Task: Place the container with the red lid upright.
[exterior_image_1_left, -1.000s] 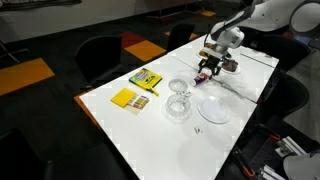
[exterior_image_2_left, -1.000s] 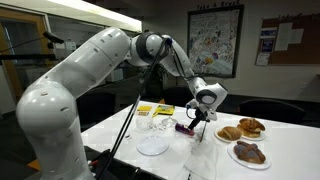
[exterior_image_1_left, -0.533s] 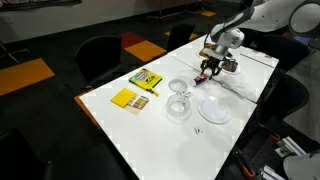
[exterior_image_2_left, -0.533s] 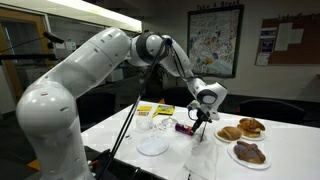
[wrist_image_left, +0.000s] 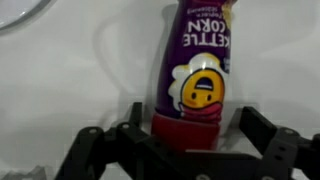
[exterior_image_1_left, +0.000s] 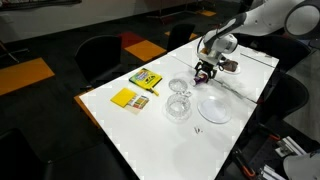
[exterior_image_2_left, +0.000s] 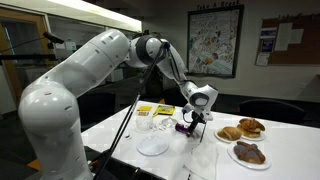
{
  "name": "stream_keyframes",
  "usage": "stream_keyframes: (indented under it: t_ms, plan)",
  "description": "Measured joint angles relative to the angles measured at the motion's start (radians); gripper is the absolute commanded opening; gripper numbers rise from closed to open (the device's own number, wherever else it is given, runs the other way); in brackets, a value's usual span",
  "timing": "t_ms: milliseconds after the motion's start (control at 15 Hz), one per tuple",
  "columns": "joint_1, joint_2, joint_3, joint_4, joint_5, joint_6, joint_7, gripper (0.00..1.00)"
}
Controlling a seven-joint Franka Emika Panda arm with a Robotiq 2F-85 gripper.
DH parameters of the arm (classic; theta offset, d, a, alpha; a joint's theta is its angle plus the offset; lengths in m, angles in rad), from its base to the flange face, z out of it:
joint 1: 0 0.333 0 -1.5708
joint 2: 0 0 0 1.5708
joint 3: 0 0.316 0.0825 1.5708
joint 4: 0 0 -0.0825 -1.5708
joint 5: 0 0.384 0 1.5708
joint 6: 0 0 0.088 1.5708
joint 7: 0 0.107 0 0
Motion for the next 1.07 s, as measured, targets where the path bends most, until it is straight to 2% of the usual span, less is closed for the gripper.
stream_keyframes:
  t_ms: [67,133,533,600,1067]
  plan:
    - [0.006,-0.002,0.000,-0.005,-0.001,0.013,0.000,0.75]
    - [0.012,-0.004,0.000,-0.010,-0.001,0.027,0.000,0.74]
    - [0.021,-0.023,0.010,-0.025,-0.001,0.078,0.002,0.32]
    - [0.021,-0.028,0.011,-0.031,-0.001,0.080,0.002,0.29]
    - [0.035,-0.053,0.007,-0.063,-0.025,0.142,0.007,0.29]
